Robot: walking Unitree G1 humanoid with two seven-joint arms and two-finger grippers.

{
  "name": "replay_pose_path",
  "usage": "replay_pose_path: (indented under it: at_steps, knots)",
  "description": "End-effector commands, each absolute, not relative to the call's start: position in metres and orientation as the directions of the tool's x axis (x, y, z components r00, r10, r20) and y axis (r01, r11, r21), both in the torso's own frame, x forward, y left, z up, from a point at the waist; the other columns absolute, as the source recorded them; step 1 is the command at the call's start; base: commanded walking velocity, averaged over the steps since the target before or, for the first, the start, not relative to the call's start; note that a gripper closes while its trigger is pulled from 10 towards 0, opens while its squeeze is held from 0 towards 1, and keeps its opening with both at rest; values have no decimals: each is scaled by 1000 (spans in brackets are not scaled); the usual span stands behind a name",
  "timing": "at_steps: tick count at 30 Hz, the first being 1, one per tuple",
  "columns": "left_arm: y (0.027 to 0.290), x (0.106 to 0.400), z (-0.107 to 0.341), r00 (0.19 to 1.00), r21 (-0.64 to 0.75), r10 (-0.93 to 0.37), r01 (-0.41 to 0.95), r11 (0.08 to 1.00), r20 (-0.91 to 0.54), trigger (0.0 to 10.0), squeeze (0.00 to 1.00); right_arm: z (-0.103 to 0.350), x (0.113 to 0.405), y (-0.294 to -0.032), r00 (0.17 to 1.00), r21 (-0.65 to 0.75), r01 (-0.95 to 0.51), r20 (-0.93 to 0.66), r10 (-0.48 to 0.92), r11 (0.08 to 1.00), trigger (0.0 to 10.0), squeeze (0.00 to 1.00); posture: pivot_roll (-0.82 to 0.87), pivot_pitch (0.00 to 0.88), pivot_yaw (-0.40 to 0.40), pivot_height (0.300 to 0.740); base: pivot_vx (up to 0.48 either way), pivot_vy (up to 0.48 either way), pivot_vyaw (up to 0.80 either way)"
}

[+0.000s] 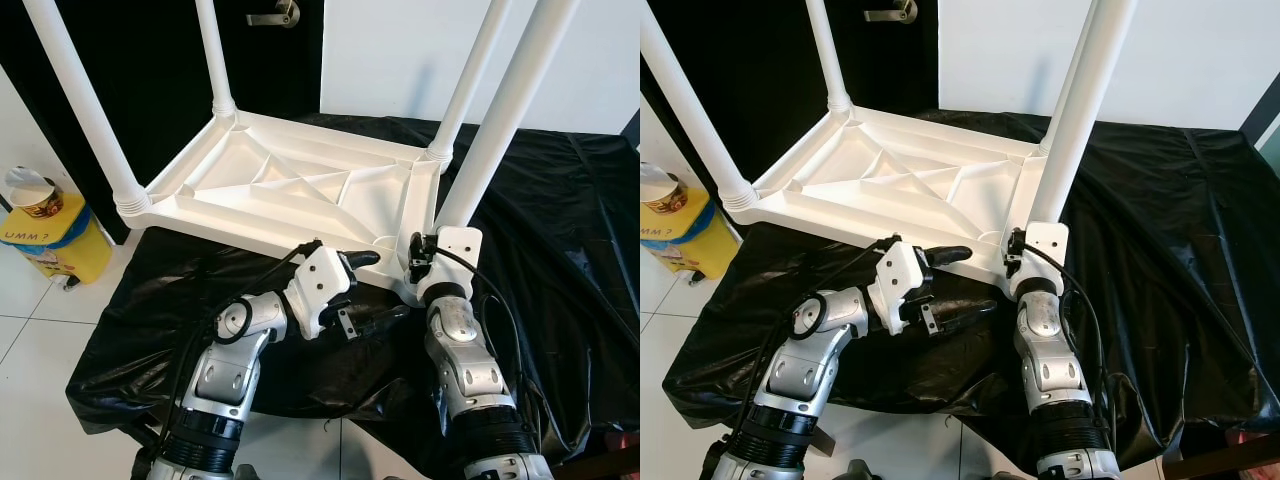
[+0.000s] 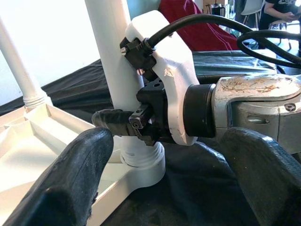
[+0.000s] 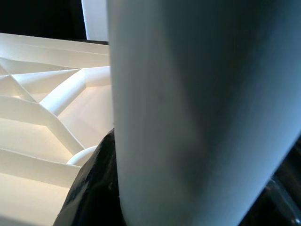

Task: Building children table

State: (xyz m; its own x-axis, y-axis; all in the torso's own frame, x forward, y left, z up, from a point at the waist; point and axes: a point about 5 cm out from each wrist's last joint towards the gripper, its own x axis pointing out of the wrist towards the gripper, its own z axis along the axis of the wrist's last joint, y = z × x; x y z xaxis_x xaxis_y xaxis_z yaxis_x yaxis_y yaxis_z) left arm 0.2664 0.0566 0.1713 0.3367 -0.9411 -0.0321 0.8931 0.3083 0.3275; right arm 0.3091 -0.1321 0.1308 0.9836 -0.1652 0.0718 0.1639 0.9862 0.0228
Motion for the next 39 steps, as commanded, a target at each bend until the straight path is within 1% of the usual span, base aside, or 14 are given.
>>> replay_pose_path:
  at_steps: [1, 2, 3, 10, 11, 12, 15, 20, 23, 32, 33, 35, 36, 39]
  knots:
    - [61, 275, 172, 483, 330, -875, 824, 460, 12, 10000, 0, 112, 303, -137, 981, 11, 196, -14, -196, 981, 10000, 0, 18, 2, -55, 740, 0, 0, 0]
    - [61, 275, 172, 483, 330, -875, 824, 460, 12, 10000, 0, 112, 303, -137, 981, 11, 196, -14, -196, 981, 10000, 0, 18, 2, -55, 740, 0, 0, 0]
    - [61, 275, 171, 487, 329, -874, 823, 463, 12, 10000, 0, 114, 303, -135, 982, 20, 190, -1, -190, 982, 10000, 1000, 18, 2, -55, 740, 0, 0, 0]
    - [63, 275, 172, 498, 328, -867, 817, 475, 14, 10000, 0, 128, 303, -137, 990, 53, 91, 100, -96, 994, 10000, 945, 21, 12, -56, 740, 0, 0, 0]
    - [64, 275, 172, 500, 328, -866, 816, 476, 14, 10000, 0, 130, 303, -137, 993, 59, 41, 108, -48, 997, 10000, 549, 21, 15, -57, 740, 0, 0, 0]
    - [64, 275, 172, 501, 326, -865, 815, 478, 14, 10000, 0, 131, 302, -136, 993, 61, -18, 118, 10, 998, 10000, 0, 18, 18, -56, 740, 0, 0, 0]
    - [64, 275, 172, 502, 326, -865, 815, 479, 14, 10000, 0, 132, 301, -137, 990, 57, -71, 125, 63, 996, 10000, 0, 18, 22, -55, 740, 0, 0, 0]
    - [64, 276, 172, 505, 322, -863, 815, 482, 15, 10000, 0, 131, 297, -149, 929, 3, -355, 110, 353, 935, 10000, 0, 7, 32, -48, 740, 0, 0, 0]
    - [64, 277, 172, 505, 322, -863, 814, 483, 16, 10000, 0, 129, 299, -155, 896, -31, -435, 89, 436, 900, 10000, 0, 5, 32, -46, 740, 0, 0, 0]
    - [63, 279, 174, 508, 325, -861, 811, 487, 24, 10000, 0, 126, 319, -169, 845, -110, -529, 26, 535, 841, 10000, 0, 13, 25, -49, 740, 0, 0, 0]
    - [63, 279, 175, 509, 326, -860, 809, 489, 25, 10000, 0, 125, 321, -169, 837, -119, -542, 17, 547, 832, 8118, 0, 20, 22, -54, 740, 0, 0, 0]
    - [64, 280, 176, 513, 328, -858, 806, 493, 29, 10000, 0, 125, 323, -168, 826, -123, -558, 7, 563, 821, 8118, 0, 23, 19, -57, 740, 0, 0, 0]
    - [64, 281, 177, 517, 329, -856, 803, 497, 32, 10000, 0, 124, 325, -166, 818, -132, -571, -1, 575, 811, 0, 0, 26, 18, -60, 740, 0, 0, 0]
    - [65, 281, 177, 520, 331, -854, 800, 500, 34, 10000, 0, 122, 326, -164, 807, -139, -587, -14, 591, 798, 0, 0, 30, 17, -63, 740, 0, 0, 0]
